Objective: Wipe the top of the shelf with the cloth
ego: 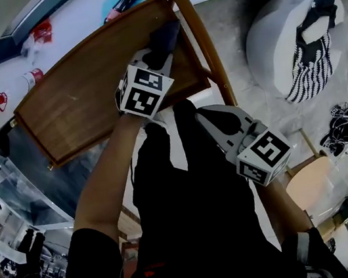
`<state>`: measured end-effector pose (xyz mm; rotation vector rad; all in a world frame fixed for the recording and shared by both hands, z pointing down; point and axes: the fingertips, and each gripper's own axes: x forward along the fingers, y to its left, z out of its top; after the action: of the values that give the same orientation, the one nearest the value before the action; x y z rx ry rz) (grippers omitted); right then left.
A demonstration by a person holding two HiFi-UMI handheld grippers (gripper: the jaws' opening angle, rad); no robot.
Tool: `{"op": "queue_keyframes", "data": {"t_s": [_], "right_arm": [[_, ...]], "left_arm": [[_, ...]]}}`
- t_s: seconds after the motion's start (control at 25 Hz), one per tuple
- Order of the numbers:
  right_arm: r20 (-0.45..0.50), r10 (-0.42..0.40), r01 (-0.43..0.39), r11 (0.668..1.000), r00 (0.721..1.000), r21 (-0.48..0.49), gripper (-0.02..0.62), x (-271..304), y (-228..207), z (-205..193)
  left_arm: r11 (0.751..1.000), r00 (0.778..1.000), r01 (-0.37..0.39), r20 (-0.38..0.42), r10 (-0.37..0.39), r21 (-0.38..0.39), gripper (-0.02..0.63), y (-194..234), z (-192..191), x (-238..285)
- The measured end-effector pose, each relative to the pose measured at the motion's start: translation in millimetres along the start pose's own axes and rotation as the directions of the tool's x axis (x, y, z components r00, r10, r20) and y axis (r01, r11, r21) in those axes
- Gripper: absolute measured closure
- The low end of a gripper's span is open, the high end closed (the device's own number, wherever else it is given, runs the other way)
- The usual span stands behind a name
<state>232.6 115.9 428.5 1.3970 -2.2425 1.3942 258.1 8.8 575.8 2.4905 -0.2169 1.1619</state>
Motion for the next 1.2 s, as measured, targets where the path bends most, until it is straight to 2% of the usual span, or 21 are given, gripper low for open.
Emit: {"op": "queue_keyframes", "data": {"t_s": [0.28, 0.48, 0.64, 0.92, 1.2], "right_arm": [[-0.001, 0.004, -0.004, 1.0, 1.0, -0.015, 0.591, 2, 7, 8], [-0.029, 0.043, -0.045, 0.997, 0.999, -0.062, 0.591, 14, 26, 15], [-0.047, 0.082, -0.087, 0.991, 0.995, -0.101, 0.591, 30, 49, 17], [-0.116, 0.151, -0.168, 0.974, 0.982, -0.155, 0.591, 65, 95, 13], [-0.2, 0.224, -0.264, 0.943, 0.954, -0.202, 0.591, 113, 154, -4]], "left_arm": [[0.996, 0.991, 0.081, 0.111, -0.076, -0.045, 0.552, -9, 24, -17], [0.995, 0.979, 0.073, 0.195, -0.058, -0.071, 0.552, 0, 33, -51], [0.994, 0.974, 0.031, 0.225, -0.007, -0.105, 0.552, 15, 20, -84], [0.979, 0.965, -0.088, 0.229, 0.13, -0.184, 0.552, 51, -34, -155], [0.929, 0.946, -0.219, 0.166, 0.277, -0.299, 0.552, 86, -132, -238]]}}
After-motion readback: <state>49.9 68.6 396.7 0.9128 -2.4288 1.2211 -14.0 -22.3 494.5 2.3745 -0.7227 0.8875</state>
